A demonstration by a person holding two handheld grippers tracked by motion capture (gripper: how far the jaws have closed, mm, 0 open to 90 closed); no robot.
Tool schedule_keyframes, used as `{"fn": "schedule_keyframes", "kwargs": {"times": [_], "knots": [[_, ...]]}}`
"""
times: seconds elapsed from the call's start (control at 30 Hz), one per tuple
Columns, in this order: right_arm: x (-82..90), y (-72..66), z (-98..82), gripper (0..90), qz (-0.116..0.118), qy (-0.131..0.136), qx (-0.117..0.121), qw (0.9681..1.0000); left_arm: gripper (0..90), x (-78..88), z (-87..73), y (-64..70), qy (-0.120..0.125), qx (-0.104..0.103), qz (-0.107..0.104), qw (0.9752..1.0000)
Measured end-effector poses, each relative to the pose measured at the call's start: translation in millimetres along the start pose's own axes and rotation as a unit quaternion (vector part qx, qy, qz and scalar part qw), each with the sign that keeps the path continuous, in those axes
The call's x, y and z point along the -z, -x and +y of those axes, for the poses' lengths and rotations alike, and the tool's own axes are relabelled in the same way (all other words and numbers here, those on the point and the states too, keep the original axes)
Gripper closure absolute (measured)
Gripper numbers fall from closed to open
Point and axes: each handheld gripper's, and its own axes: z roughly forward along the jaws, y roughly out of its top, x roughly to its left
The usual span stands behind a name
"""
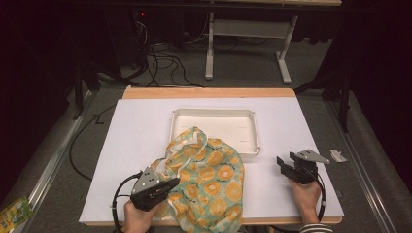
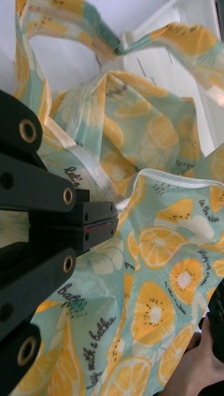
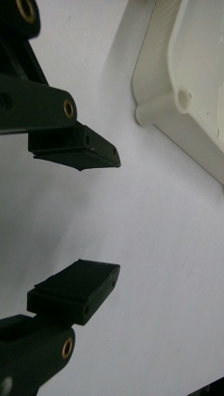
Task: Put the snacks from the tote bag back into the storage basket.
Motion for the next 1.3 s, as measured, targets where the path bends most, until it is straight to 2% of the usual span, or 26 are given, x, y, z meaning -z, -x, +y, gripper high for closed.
{"fn": "schedule_keyframes", "kwargs": {"times": [0.2,0.43,0.6,0.7,0.9,1.03,1.17,1.3], "knots": [[-1.4,-2.4,0.5,43.7,-0.003,-0.006,0.01,0.9999,90.0,-8.6,1.6,3.3,0.001,0.0,-0.011,0.9999],[-2.0,-2.5,0.9,45.1,-0.004,-0.009,0.008,0.9999,90.0,-16.4,2.7,7.3,-0.005,-0.003,-0.021,0.9998],[-6.4,-0.7,3.2,47.0,0.002,-0.035,0.004,0.9994,90.0,-20.6,2.2,8.7,-0.007,0.0,-0.025,0.9997],[-6.3,-0.5,3.4,47.2,0.004,-0.034,0.004,0.9994,90.0,-22.8,1.9,10.2,-0.009,-0.001,-0.027,0.9996],[-1.8,-1.0,4.0,49.0,0.021,-0.031,0.007,0.9993,90.0,-26.9,2.2,11.5,-0.014,-0.002,-0.032,0.9994],[5.3,-6.8,6.5,53.0,0.032,-0.053,0.015,0.998,90.0,-29.7,2.9,13.6,-0.016,-0.004,-0.037,0.9992],[11.1,-9.6,9.6,53.9,0.039,-0.054,0.022,0.9976,90.0,-30.2,2.8,14.4,-0.018,-0.005,-0.039,0.9991],[18.3,-13.8,15.8,54.2,0.055,-0.046,0.022,0.9972,90.0,-30.5,2.7,14.2,-0.016,-0.005,-0.04,0.9991]]}}
